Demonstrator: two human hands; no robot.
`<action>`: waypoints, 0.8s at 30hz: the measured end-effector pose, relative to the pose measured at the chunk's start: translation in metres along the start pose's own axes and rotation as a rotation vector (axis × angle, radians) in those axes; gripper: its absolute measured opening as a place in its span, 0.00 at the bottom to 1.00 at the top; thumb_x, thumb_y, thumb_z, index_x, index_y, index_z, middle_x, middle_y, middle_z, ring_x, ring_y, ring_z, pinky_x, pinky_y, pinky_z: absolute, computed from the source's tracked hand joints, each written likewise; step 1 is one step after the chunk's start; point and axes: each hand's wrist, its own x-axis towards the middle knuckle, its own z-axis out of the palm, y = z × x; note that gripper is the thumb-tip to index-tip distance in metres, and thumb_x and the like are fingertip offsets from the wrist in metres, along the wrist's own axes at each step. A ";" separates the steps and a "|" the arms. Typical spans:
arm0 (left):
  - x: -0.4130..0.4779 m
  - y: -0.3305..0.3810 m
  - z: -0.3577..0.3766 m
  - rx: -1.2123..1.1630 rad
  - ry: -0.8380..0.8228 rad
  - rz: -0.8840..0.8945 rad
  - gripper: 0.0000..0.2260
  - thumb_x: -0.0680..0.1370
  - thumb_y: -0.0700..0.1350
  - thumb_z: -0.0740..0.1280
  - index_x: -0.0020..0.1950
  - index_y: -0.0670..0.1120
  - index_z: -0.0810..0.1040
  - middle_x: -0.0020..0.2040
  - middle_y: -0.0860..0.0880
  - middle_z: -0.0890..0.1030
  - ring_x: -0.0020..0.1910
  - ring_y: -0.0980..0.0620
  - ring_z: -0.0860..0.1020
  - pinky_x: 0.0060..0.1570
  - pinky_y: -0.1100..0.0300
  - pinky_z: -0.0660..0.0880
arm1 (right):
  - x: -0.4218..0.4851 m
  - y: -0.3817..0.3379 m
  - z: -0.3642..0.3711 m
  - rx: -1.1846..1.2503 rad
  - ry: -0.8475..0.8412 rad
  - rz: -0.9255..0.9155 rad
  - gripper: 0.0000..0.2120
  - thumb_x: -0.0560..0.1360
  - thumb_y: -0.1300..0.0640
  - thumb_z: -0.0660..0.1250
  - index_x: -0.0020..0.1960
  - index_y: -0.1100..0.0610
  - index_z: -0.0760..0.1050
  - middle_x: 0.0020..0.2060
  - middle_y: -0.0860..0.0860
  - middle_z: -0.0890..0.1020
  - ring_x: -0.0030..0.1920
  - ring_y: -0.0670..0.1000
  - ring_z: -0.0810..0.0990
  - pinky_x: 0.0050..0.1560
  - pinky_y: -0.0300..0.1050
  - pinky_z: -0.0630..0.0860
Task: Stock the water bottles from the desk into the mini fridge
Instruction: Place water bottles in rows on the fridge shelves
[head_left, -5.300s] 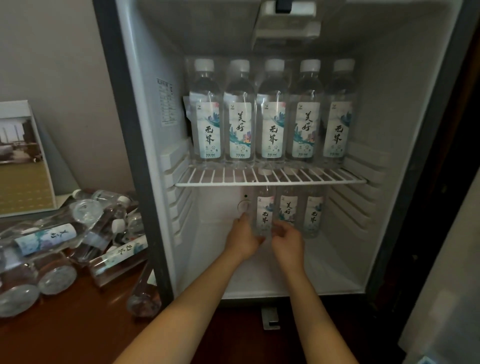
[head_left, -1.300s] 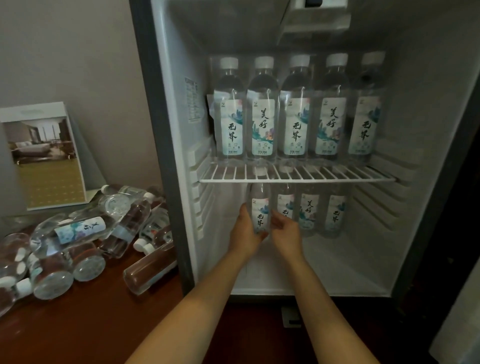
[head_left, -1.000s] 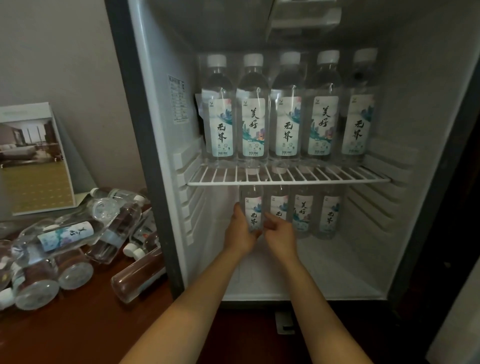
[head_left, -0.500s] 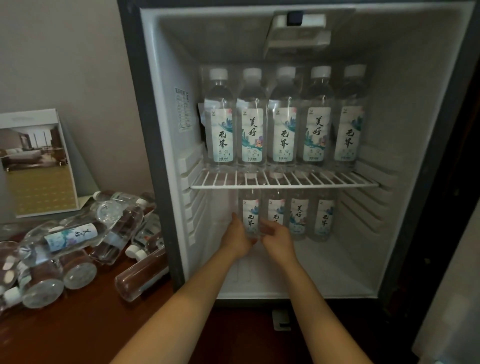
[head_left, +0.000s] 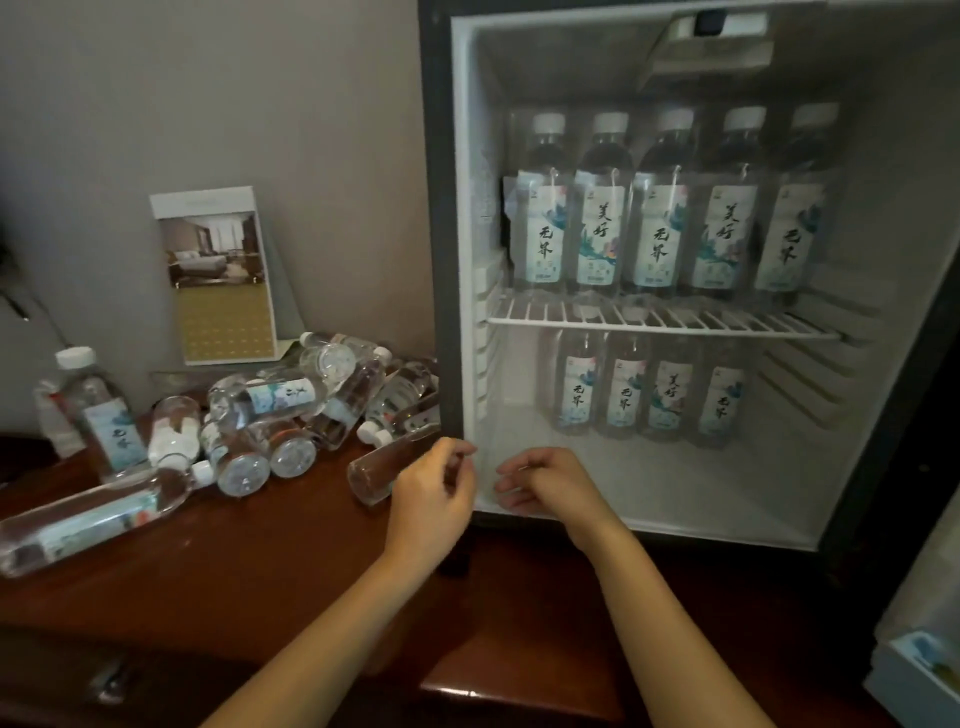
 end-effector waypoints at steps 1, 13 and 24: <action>-0.002 -0.008 -0.010 0.044 0.036 -0.025 0.05 0.75 0.37 0.66 0.49 0.44 0.79 0.34 0.57 0.75 0.34 0.57 0.76 0.34 0.66 0.70 | -0.004 -0.001 0.008 -0.028 -0.052 0.015 0.10 0.75 0.70 0.58 0.47 0.61 0.77 0.34 0.54 0.82 0.32 0.49 0.80 0.35 0.38 0.78; 0.038 -0.101 -0.033 0.531 -0.458 -0.292 0.26 0.76 0.50 0.67 0.71 0.44 0.64 0.67 0.43 0.70 0.66 0.42 0.69 0.62 0.50 0.69 | -0.001 0.006 0.091 -0.073 -0.245 0.105 0.23 0.78 0.62 0.60 0.72 0.57 0.62 0.55 0.53 0.78 0.56 0.52 0.78 0.56 0.43 0.75; 0.031 -0.126 -0.076 -0.052 -0.476 -0.566 0.13 0.76 0.52 0.68 0.56 0.46 0.75 0.43 0.49 0.80 0.38 0.54 0.79 0.38 0.63 0.75 | 0.034 0.025 0.144 0.214 -0.072 0.183 0.18 0.77 0.67 0.54 0.66 0.60 0.67 0.50 0.53 0.78 0.51 0.51 0.77 0.51 0.43 0.74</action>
